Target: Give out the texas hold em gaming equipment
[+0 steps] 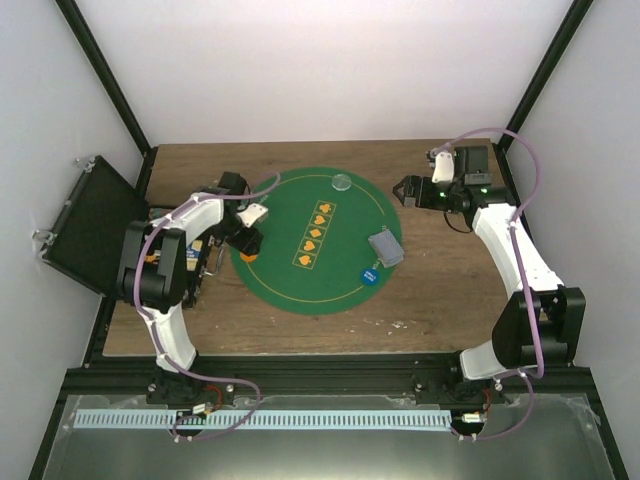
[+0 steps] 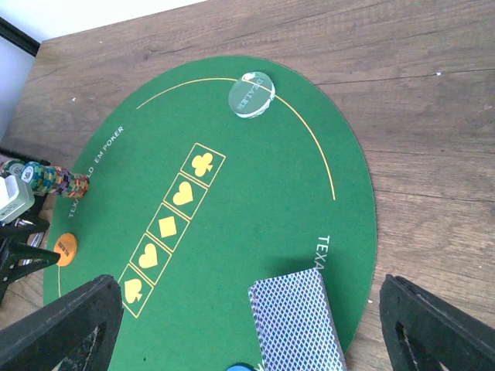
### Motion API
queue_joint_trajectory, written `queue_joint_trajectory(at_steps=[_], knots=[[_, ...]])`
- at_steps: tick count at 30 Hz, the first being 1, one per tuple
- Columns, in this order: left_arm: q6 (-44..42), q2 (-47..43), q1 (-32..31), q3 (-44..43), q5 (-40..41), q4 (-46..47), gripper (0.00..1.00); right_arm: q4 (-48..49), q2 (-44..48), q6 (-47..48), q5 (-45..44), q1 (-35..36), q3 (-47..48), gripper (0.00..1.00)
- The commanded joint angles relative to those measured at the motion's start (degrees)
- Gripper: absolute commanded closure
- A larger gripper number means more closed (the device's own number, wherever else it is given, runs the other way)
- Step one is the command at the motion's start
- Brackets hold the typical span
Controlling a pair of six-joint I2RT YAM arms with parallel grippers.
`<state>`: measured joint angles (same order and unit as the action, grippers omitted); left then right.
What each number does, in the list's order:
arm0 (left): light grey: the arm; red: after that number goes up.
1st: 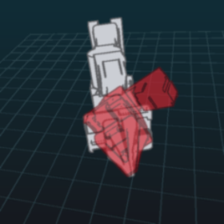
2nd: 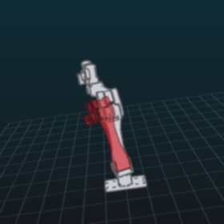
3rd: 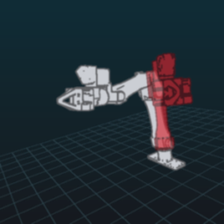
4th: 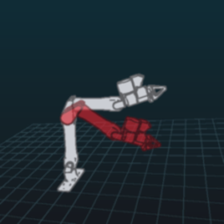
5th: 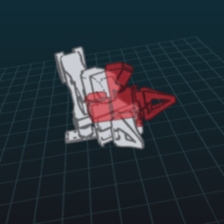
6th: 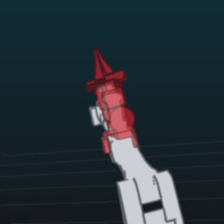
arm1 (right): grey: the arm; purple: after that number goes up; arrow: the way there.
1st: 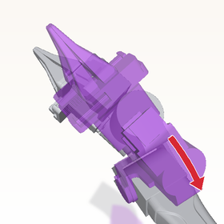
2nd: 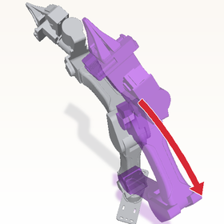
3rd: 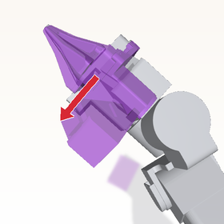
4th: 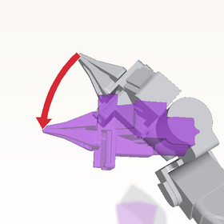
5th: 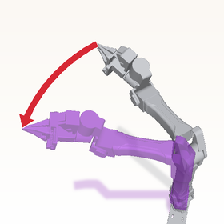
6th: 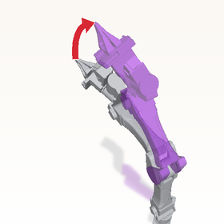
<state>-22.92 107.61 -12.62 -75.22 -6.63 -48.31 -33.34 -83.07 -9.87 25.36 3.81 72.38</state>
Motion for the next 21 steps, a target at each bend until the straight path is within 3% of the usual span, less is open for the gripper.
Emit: queue_joint_trajectory(at_steps=[1, 14, 21], knots=[[1.56, 1.07, 0.05, -0.30, -0.29, 3.20, 0.30, 0.01, -0.28, 0.98, -1.11, -0.39, 2.15, 0.08], [-0.14, 3.45, 0.06, 4.07, -0.83, 5.83, 0.32, 0.31, -1.74, 1.24, -0.32, -0.39, 2.29, 0.09], [-2.06, 1.47, 0.04, 8.21, -2.31, 5.73, 0.45, 0.58, -1.90, 1.17, 0.20, -0.39, 2.45, 0.08]])
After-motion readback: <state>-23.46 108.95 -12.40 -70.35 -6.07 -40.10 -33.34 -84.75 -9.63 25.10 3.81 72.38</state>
